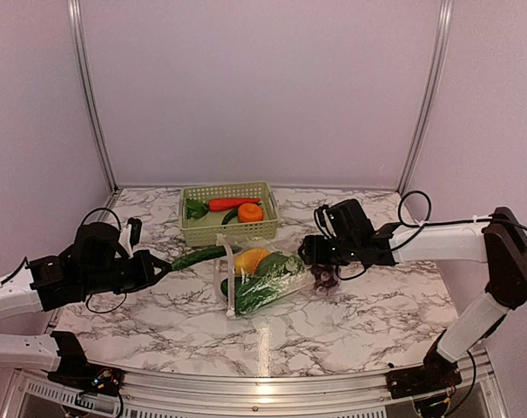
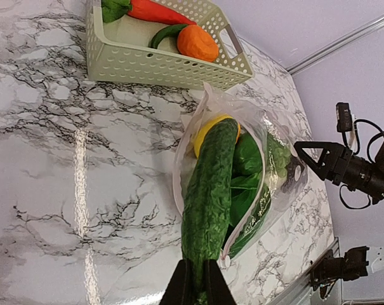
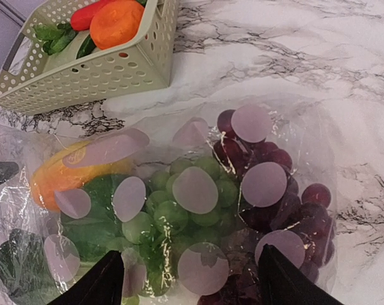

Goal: Open the zip-top bag and remove the fake food
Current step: Pick up the fake vegetable from the zipper food storage bag, then place the fake vegetable in the bin.

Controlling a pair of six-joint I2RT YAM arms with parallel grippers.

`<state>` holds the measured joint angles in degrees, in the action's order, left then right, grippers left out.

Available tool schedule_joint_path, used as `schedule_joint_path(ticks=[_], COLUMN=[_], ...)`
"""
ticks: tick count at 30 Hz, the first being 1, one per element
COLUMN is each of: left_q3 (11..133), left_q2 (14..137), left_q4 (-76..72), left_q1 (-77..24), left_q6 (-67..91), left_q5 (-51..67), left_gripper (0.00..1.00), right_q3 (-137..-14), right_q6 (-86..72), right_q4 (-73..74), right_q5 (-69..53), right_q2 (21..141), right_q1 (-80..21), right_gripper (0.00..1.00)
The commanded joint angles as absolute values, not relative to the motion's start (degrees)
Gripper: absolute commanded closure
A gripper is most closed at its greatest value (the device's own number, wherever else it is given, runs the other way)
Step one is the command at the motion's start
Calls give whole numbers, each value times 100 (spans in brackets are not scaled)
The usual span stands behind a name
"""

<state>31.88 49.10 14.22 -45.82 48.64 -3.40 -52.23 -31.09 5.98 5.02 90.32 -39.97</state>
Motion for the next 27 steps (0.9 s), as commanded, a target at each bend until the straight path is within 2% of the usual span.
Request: schedule_joint_path(ticks=[1,8,17,23,27], left_q3=[3410,3621,3988,4212,4289], left_q2=[4400,3807,3508,3834,4575], left_q4=[2527,3382,3771,3090,2193], left_q1=[-4603,-4597,-4597,-4569,-4211], left_q6=[4948,5141,5276,4815,4386], left_q5=[-699,-1138,-1870,-2078,-1492], left_gripper=[100,100,100,100,100], right_q3=[-5166,-5083,-5059,-5023,-5026], right_q6=[-3128,-3181,-3172,-3163,-3155], right_q4=[486,352,324,334,348], right_q5=[492,453,424,423,418], right_q2=[8866,8828,8749,8648,8595], right_q1=[-4043,-4041,-4043,-4043,-4041], right_gripper=[29,29,29,29,29])
